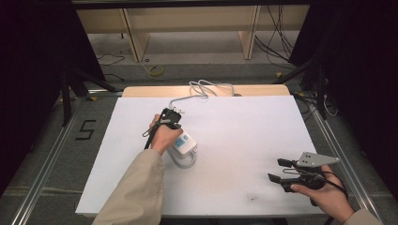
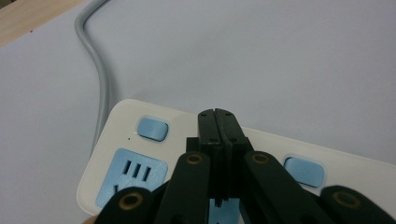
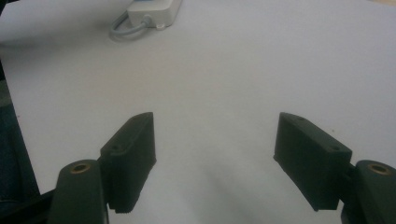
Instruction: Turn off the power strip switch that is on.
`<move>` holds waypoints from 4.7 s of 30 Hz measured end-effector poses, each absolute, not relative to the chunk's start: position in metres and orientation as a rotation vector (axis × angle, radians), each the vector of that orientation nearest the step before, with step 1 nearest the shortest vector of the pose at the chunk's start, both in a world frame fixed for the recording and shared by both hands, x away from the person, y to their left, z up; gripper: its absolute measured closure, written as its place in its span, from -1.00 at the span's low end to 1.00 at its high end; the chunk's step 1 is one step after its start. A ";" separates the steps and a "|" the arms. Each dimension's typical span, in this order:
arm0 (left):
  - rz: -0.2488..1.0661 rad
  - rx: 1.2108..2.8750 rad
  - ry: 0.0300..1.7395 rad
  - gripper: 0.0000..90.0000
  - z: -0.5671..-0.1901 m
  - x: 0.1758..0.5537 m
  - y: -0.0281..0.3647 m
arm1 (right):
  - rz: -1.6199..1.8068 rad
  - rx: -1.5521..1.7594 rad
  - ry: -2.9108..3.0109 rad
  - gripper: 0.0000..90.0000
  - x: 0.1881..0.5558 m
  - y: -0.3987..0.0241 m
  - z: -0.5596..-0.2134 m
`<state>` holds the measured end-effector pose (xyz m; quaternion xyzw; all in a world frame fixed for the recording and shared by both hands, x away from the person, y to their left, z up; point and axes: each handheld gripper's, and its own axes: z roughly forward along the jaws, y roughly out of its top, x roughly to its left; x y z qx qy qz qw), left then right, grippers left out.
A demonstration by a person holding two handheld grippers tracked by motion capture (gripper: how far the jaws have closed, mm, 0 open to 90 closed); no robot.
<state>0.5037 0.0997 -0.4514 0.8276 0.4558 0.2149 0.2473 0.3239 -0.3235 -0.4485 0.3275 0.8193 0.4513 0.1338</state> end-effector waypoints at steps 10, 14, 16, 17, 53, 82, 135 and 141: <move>0.555 2.314 1.242 1.00 -0.447 0.509 0.093 | 1.310 0.948 2.375 -0.35 0.324 -0.324 -0.449; 0.539 2.341 1.260 1.00 -0.445 0.510 0.094 | 1.311 0.947 2.375 -0.35 0.324 -0.324 -0.449; 0.523 2.330 1.268 1.00 -0.445 0.511 0.096 | 1.311 0.948 2.375 -0.35 0.324 -0.324 -0.449; 0.517 2.327 1.272 1.00 -0.445 0.511 0.096 | 1.310 0.947 2.376 -0.35 0.325 -0.324 -0.449; 0.436 2.415 1.307 1.00 -0.441 0.523 0.091 | 1.305 0.949 2.388 -0.36 0.323 -0.323 -0.450; 0.456 2.438 1.300 1.00 -0.440 0.523 0.088 | 1.307 0.947 2.388 -0.36 0.323 -0.322 -0.449; 0.575 2.201 1.247 0.35 -0.415 0.505 0.101 | 1.305 0.947 2.388 -0.36 0.323 -0.323 -0.449; 0.555 2.152 1.288 -0.10 -0.411 0.499 0.107 | 1.306 0.946 2.387 -0.36 0.323 -0.323 -0.449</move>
